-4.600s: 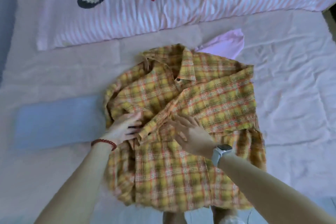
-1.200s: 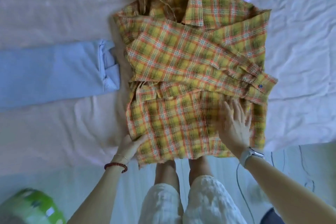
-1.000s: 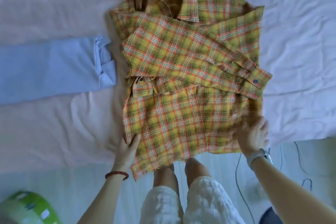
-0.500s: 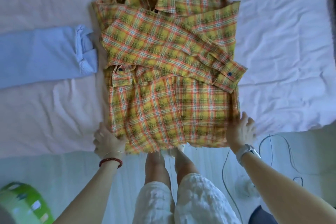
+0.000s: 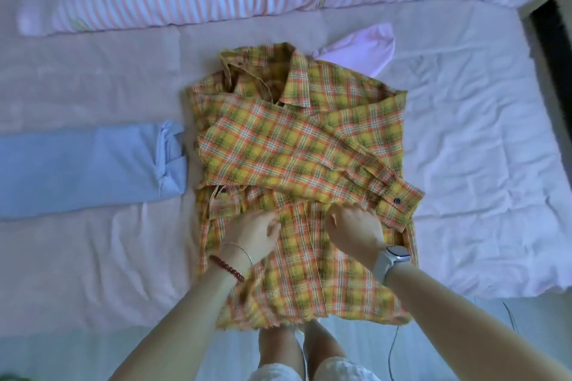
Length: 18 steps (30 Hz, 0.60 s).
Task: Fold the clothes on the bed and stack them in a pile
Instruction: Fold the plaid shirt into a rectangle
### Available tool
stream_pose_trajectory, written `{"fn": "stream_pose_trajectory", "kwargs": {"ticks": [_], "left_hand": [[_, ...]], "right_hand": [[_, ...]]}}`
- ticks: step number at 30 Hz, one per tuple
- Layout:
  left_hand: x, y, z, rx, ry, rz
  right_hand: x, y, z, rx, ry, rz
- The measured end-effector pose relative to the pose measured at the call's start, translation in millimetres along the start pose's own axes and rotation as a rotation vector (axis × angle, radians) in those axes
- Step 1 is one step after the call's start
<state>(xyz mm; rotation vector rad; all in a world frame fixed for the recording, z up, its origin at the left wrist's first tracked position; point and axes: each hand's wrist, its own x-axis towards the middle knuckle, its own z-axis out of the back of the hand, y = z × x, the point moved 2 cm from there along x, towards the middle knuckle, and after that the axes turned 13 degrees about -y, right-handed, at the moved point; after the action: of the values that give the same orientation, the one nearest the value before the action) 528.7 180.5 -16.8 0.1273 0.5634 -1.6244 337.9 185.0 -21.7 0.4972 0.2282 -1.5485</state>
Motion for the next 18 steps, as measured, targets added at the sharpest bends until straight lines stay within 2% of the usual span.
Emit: {"fn": "stream_pose_trajectory", "kwargs": {"ticks": [3,4,8,12,14,16,17,18], "left_hand": [[69.5,26.4,46.5,-0.047,-0.408,-0.03],[93.2,33.6,60.9,-0.02,-0.477,-0.001],[192.8,76.9,85.2,0.067,-0.398,0.069],[248.7,96.3,83.8,0.02,-0.361,0.056],[253.6,98.1,82.2,-0.081,-0.501,-0.036],[258.3,98.9,87.4,-0.161,-0.692,-0.195],[261.7,98.3,91.2,-0.158,-0.706,-0.278],[267.1,98.0,94.6,-0.129,-0.639,-0.334]], "right_hand": [[70.8,16.9,50.0,0.095,-0.3,0.103],[92.0,19.5,62.6,0.095,-0.348,0.144],[189.6,18.2,80.5,0.028,-0.383,0.138],[259.9,18.1,88.9,0.028,-0.398,0.122],[272.1,28.1,90.0,-0.029,-0.43,0.267],[275.5,40.2,92.0,-0.116,-0.465,0.527],[274.9,45.1,91.9,-0.174,-0.447,0.656],[272.8,49.6,89.9,-0.246,-0.394,0.755]]}}
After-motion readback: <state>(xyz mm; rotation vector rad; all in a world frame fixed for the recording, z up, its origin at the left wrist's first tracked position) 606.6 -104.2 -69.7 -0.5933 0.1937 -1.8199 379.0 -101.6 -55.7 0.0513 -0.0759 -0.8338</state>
